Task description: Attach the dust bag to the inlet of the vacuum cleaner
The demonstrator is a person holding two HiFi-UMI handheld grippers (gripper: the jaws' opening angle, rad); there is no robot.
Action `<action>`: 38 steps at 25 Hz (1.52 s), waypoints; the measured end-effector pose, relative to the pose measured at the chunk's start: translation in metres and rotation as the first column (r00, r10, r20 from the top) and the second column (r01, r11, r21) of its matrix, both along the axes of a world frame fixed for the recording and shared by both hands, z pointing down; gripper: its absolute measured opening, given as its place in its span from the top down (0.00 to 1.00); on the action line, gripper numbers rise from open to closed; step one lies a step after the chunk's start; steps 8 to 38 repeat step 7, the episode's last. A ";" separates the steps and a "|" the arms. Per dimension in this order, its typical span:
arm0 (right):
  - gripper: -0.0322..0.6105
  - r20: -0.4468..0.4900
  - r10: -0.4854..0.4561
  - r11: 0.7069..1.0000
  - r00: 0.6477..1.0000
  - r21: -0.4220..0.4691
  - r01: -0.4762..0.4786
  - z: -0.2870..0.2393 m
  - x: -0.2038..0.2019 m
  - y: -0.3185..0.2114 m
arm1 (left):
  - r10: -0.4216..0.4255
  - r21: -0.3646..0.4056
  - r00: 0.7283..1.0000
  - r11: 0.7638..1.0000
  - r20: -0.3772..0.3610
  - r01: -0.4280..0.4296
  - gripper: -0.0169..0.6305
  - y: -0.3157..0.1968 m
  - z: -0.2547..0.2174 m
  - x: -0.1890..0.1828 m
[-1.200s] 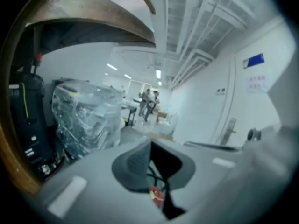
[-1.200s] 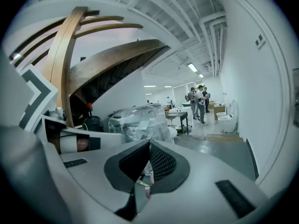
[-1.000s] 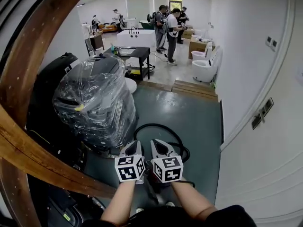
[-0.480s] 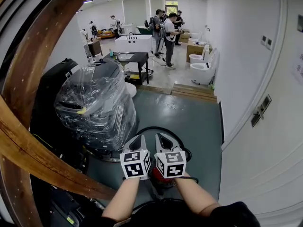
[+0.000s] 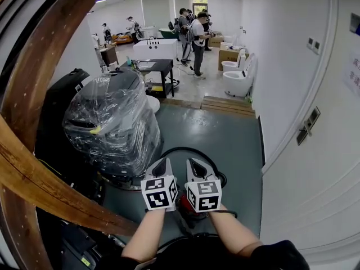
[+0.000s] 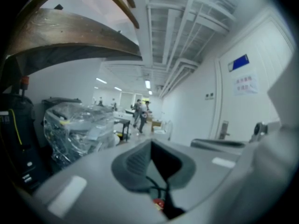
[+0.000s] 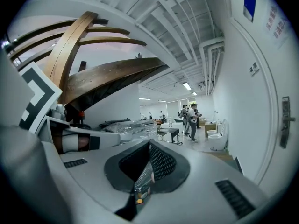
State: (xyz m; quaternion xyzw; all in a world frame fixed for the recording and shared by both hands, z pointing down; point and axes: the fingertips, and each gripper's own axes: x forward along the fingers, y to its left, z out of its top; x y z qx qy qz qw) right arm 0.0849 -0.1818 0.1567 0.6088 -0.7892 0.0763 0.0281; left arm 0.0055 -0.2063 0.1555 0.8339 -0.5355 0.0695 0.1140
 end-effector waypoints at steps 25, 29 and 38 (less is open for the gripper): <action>0.95 -0.030 0.014 1.000 0.999 0.009 -0.014 0.004 -0.008 0.006 | 0.014 -0.014 1.000 1.000 -0.001 -0.014 0.98 0.002 0.008 -0.004; 0.95 -0.030 0.014 1.000 0.999 0.009 -0.014 0.004 -0.008 0.006 | 0.014 -0.014 1.000 1.000 -0.001 -0.014 0.98 0.002 0.008 -0.004; 0.95 -0.030 0.014 1.000 0.999 0.009 -0.014 0.004 -0.008 0.006 | 0.014 -0.014 1.000 1.000 -0.001 -0.014 0.98 0.002 0.008 -0.004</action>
